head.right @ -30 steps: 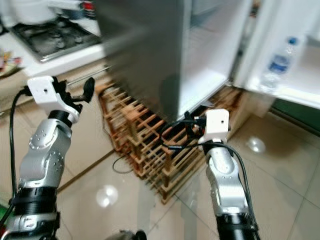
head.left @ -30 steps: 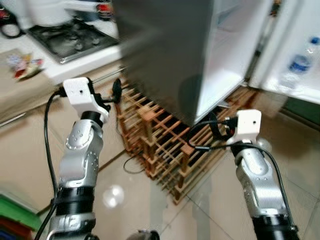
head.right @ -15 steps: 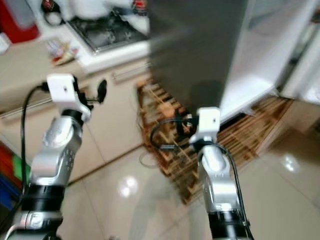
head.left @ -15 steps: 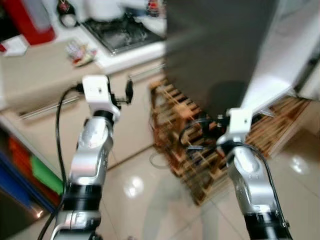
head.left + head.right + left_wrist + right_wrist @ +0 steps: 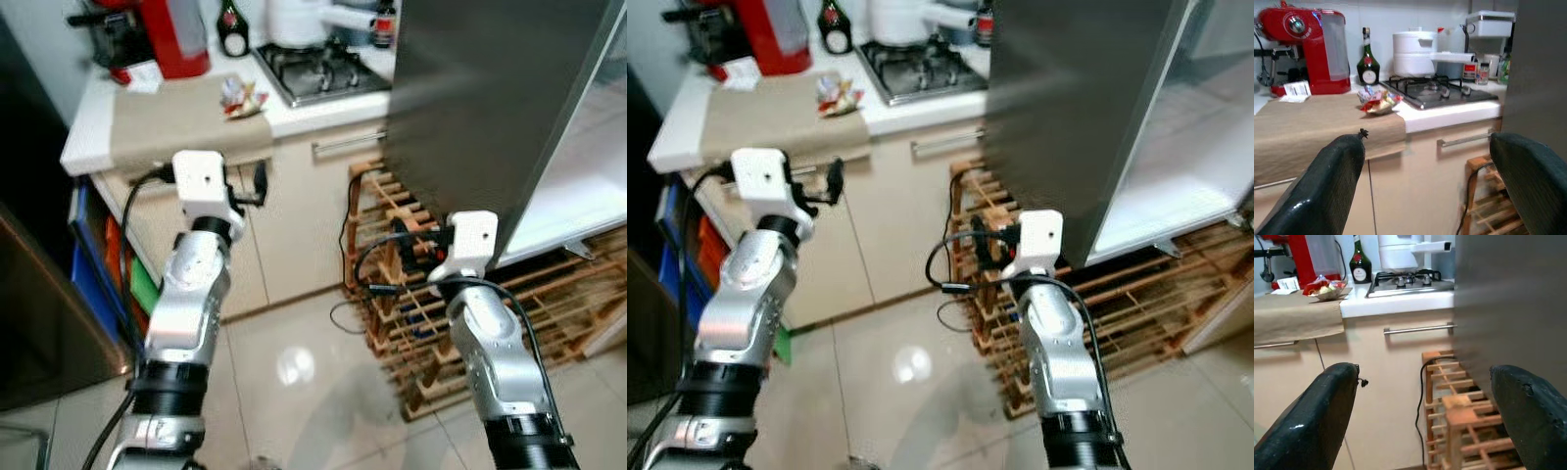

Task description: Restocking fridge

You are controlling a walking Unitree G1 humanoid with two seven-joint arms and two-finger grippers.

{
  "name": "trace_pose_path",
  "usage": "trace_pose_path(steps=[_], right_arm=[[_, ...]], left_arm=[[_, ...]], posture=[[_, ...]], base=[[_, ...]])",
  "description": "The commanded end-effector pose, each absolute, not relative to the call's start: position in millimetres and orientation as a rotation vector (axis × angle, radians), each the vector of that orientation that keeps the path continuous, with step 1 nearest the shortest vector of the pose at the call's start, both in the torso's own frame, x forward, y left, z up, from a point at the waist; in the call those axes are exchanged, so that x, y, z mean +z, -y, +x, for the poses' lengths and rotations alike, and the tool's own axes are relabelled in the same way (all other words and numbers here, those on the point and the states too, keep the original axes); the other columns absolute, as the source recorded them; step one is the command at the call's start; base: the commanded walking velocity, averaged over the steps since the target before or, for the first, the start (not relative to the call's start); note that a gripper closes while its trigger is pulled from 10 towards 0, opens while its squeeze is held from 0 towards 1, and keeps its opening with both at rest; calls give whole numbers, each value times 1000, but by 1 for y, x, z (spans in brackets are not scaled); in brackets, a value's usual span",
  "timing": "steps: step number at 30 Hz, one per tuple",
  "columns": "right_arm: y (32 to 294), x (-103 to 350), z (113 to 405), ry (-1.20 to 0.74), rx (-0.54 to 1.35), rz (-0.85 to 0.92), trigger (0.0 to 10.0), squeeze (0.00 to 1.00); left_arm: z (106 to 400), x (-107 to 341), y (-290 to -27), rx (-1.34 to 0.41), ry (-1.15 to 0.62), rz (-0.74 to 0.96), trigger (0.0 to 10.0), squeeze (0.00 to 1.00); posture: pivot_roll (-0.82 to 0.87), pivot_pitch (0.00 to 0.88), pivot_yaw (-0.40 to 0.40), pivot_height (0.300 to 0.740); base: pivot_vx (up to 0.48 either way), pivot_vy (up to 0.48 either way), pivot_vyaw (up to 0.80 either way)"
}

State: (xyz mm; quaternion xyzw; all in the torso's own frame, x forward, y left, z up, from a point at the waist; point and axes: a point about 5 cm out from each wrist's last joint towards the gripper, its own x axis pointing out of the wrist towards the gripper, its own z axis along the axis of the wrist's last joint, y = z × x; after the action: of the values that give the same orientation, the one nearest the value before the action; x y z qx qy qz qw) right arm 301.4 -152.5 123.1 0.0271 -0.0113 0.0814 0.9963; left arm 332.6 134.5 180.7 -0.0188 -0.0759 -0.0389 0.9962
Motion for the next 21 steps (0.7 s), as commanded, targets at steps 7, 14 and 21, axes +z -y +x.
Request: trace_pose_path(steps=[7,14,21], right_arm=[[146,126,304,25,194,65,10000,0],[151,128,300,39,182,26,10000,0],[177,111,282,-18,58,6,10000,0]], left_arm=[[335,173,-139,-30,105,-5,10000,0],[324,144,-167,13,-29,118,10000,0],[280,110,-198,34,-124,119,10000,0]], posture=[[-96,0,65,740],[-100,0,78,740],[-89,0,59,740]], base=[[76,-320,462],[0,0,463],[0,0,263]])
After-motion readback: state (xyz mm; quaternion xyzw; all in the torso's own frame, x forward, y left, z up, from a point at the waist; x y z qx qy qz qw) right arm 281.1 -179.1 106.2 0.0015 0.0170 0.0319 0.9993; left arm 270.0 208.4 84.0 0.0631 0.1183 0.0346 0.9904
